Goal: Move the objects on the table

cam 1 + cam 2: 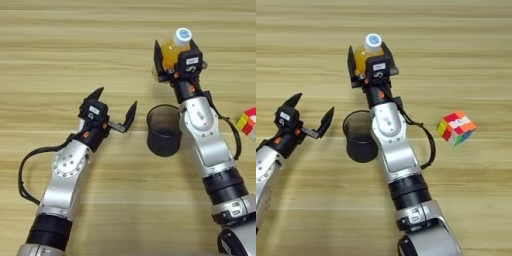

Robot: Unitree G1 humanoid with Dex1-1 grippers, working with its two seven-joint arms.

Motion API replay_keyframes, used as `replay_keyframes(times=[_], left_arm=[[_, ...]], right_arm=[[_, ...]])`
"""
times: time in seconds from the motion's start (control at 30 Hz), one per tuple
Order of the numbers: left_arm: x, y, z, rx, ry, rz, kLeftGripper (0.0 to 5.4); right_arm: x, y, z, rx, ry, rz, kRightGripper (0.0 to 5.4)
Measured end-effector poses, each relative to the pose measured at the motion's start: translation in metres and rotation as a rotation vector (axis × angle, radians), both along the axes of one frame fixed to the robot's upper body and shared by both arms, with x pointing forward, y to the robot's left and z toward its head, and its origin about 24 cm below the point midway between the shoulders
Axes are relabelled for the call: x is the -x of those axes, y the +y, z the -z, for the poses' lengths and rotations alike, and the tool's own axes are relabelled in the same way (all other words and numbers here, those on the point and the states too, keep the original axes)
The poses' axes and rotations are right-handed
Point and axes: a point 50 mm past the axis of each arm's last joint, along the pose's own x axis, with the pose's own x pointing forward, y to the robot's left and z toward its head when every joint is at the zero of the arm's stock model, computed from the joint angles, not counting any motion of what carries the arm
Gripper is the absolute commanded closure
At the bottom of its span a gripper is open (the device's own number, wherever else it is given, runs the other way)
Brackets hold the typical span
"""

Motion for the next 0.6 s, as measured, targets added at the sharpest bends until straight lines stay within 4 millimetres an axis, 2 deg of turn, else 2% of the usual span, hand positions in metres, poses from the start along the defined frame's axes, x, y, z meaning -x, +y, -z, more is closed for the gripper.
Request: replay_keyframes(times=[0.1,0.23,0.4,0.5,0.6], left_arm=[[-0.005,0.01,-0.002,0.023,-0.013,-0.079,0.0],[-0.012,0.023,-0.005,0.053,-0.025,-0.178,0.0],[-0.016,0.038,0.002,0.089,-0.019,-0.287,0.0],[-0.017,0.045,0.009,0.069,-0.017,-0.35,0.0],[-0.017,0.049,0.015,0.067,-0.01,-0.383,0.0]], right_arm=[[0.001,-0.014,-0.003,0.019,-0.011,0.055,1.8],[0.012,-0.031,0.005,0.021,0.025,0.1,1.8],[0.022,-0.056,0.014,0.043,0.076,0.159,1.8],[0.026,-0.077,0.025,0.061,0.134,0.215,1.8],[0.026,-0.08,0.031,0.058,0.16,0.212,1.8]])
